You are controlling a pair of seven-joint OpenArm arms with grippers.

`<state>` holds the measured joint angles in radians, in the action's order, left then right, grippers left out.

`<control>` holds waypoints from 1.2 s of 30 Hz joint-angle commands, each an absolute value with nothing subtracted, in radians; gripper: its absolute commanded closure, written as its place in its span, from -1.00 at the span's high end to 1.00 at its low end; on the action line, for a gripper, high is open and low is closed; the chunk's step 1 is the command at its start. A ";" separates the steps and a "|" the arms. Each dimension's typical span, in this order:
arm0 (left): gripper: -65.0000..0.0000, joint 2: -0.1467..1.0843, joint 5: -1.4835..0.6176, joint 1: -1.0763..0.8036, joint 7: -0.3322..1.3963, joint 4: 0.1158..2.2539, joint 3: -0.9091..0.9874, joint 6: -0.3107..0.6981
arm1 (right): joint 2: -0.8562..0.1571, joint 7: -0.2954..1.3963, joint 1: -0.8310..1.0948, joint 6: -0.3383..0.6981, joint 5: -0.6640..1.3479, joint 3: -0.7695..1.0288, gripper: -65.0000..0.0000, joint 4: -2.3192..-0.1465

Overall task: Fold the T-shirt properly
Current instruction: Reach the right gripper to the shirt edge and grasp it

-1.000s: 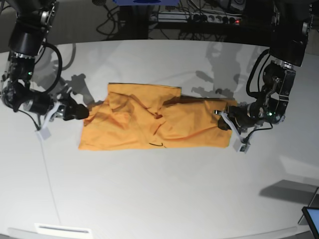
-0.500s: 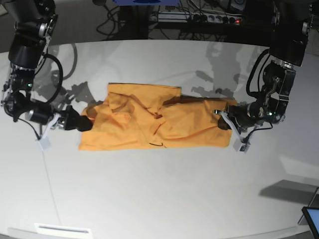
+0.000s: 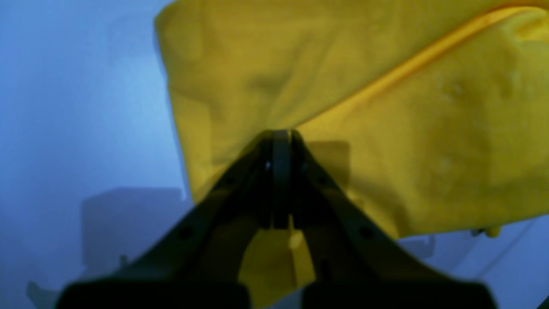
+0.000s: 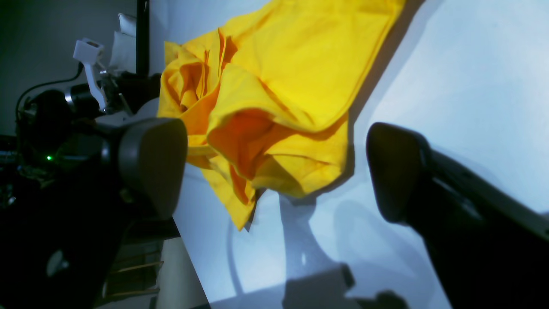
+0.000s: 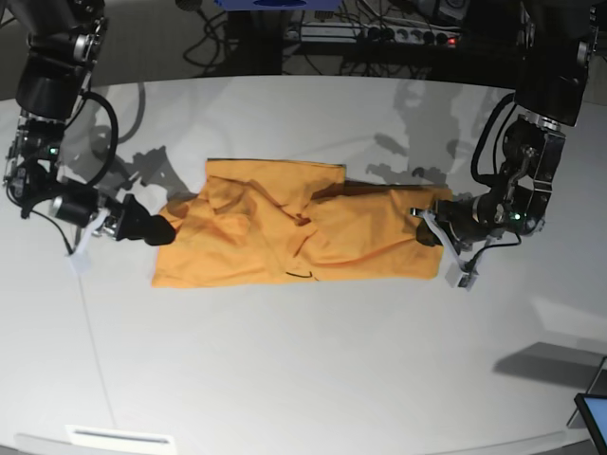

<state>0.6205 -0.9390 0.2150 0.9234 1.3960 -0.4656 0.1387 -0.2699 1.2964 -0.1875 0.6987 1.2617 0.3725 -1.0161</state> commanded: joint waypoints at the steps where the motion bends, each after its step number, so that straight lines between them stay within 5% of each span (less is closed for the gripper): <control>1: -1.00 0.633 -0.924 0.225 0.940 1.400 -0.463 0.139 | -0.275 1.299 -0.202 0.698 1.273 0.371 1.00 -1.024; 20: -1.00 0.633 -0.924 0.225 0.940 1.402 -0.461 0.139 | -0.174 1.308 -0.200 0.456 1.279 0.369 1.00 -1.090; 36: -1.00 0.633 -0.924 0.225 0.937 1.408 -0.461 0.139 | -0.157 1.205 -0.205 0.449 1.271 0.160 1.00 -1.122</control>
<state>0.6182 -0.9344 0.2150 0.9237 1.3983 -0.4652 0.1383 -0.1513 1.2053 -0.1902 0.4465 1.2579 0.1581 -1.1099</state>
